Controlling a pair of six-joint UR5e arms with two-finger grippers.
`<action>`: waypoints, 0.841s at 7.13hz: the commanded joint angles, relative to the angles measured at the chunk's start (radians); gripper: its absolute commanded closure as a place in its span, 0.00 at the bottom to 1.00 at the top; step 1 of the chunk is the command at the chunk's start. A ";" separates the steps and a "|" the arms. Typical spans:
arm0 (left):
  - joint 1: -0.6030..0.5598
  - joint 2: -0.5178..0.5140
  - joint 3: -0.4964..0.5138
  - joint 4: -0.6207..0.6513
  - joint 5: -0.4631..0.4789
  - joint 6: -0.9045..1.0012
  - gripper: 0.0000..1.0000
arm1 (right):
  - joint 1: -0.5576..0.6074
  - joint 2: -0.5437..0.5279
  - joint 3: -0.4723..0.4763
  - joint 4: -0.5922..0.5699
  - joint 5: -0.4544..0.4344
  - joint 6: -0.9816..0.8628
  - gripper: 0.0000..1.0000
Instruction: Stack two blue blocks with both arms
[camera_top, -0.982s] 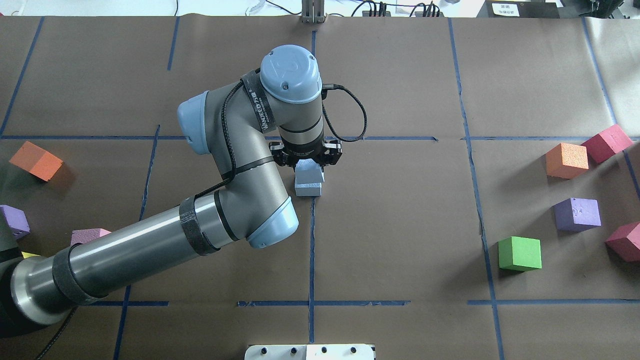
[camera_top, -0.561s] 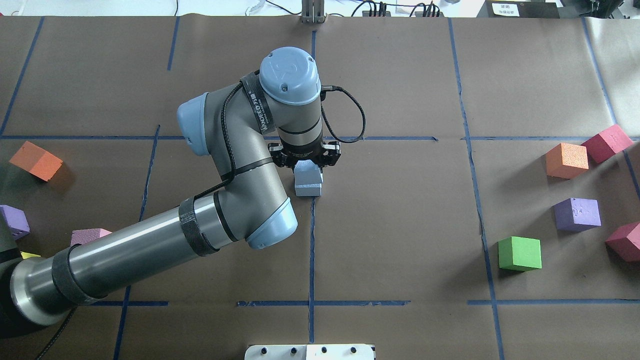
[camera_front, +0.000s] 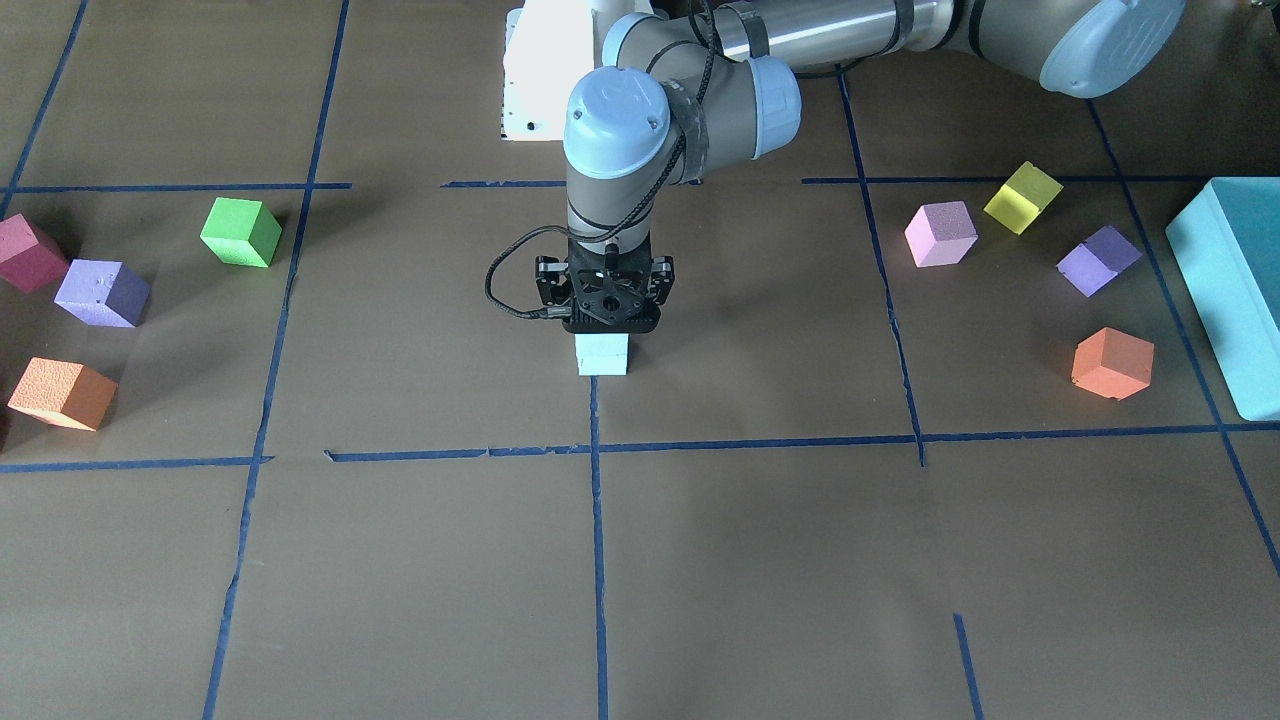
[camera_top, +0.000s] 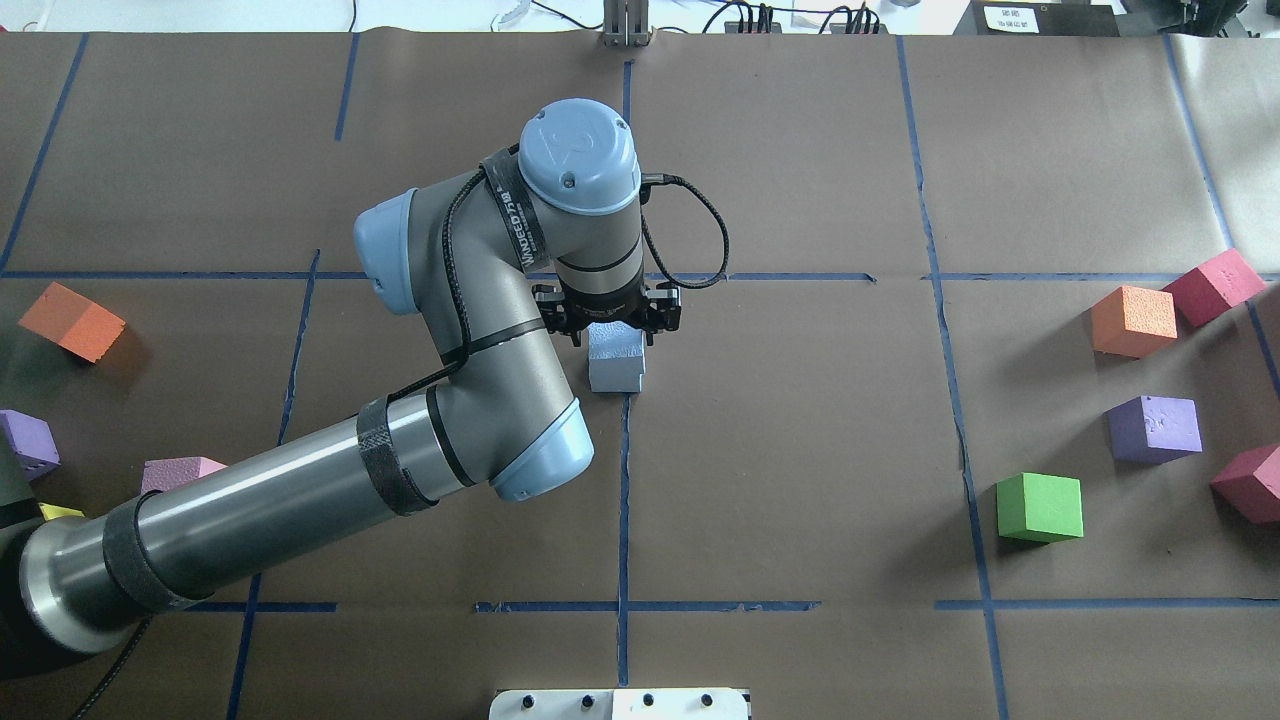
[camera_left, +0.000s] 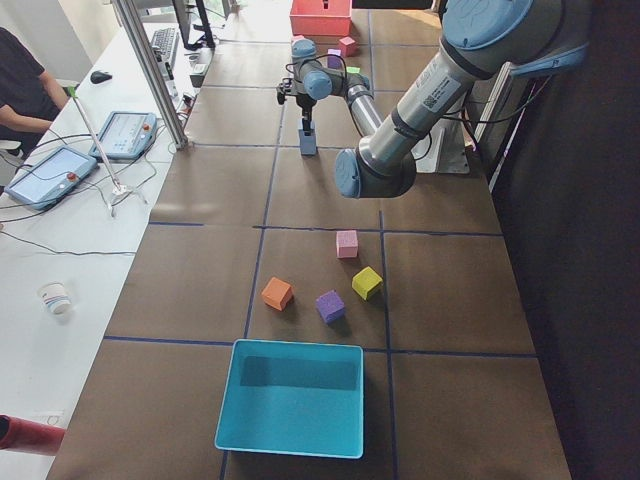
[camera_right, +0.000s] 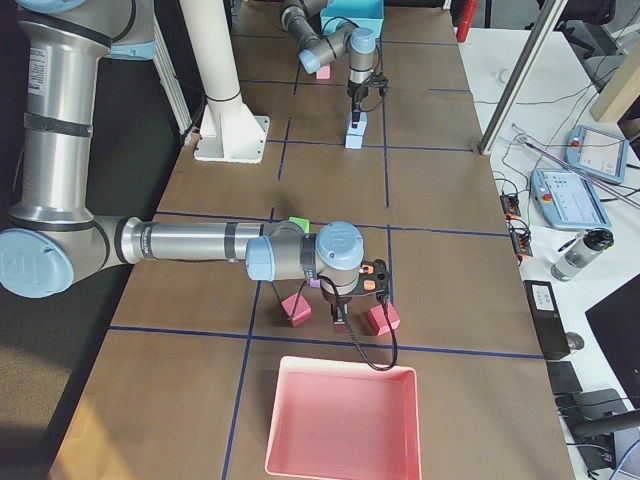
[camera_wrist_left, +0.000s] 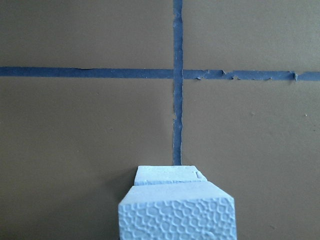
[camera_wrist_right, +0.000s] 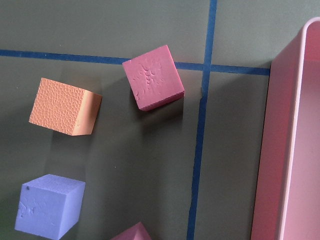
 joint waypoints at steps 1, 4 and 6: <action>0.001 0.000 0.000 0.000 0.010 -0.001 0.00 | 0.000 0.000 0.000 0.000 0.000 0.000 0.00; -0.006 -0.007 -0.067 0.035 0.001 -0.001 0.00 | 0.000 0.008 -0.002 -0.002 -0.002 0.000 0.00; -0.050 -0.001 -0.190 0.177 -0.032 0.000 0.00 | 0.000 0.008 -0.020 0.000 0.000 -0.003 0.00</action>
